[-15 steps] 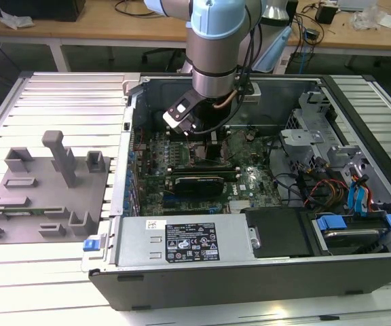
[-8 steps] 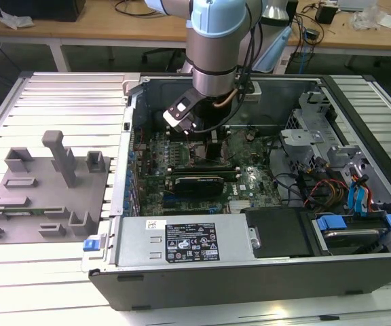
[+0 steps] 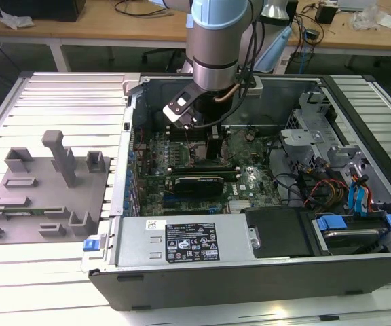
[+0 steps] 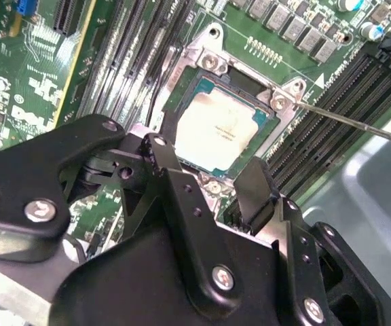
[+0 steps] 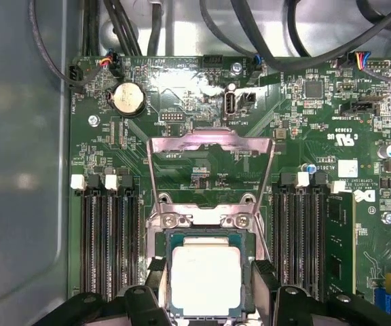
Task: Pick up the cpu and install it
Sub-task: 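Place the cpu into insertion slot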
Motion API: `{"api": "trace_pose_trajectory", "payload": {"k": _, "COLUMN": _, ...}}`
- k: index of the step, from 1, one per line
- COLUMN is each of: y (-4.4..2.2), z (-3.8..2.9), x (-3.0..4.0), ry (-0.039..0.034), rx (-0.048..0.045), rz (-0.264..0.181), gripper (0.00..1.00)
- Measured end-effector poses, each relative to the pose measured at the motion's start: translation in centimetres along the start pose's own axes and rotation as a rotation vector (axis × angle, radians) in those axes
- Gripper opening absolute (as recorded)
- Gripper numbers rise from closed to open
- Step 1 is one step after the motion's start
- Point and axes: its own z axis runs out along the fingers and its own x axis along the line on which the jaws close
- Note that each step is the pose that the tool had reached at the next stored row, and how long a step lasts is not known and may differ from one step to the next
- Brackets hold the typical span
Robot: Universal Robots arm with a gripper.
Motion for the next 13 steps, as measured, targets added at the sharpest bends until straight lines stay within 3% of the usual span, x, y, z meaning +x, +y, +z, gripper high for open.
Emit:
{"api": "trace_pose_trajectory", "payload": {"k": 3, "y": 0.0, "z": -0.01, "x": 0.0, "ry": -0.0002, "rx": 0.0001, "rz": 0.0, "gripper": 0.61}}
{"api": "trace_pose_trajectory", "payload": {"k": 6, "y": 0.0, "z": -0.01, "x": 0.0, "ry": -0.0001, "rx": 0.0001, "rz": 0.0, "gripper": 0.53}}
{"api": "trace_pose_trajectory", "payload": {"k": 12, "y": 0.0, "z": -0.02, "x": 0.0, "ry": -0.0002, "rx": 0.0001, "rz": 0.0, "gripper": 0.16}}
{"api": "trace_pose_trajectory", "payload": {"k": 13, "y": 0.0, "z": -0.02, "x": 0.0, "ry": -0.0001, "rx": 0.0001, "rz": 0.0, "gripper": 0.16}}
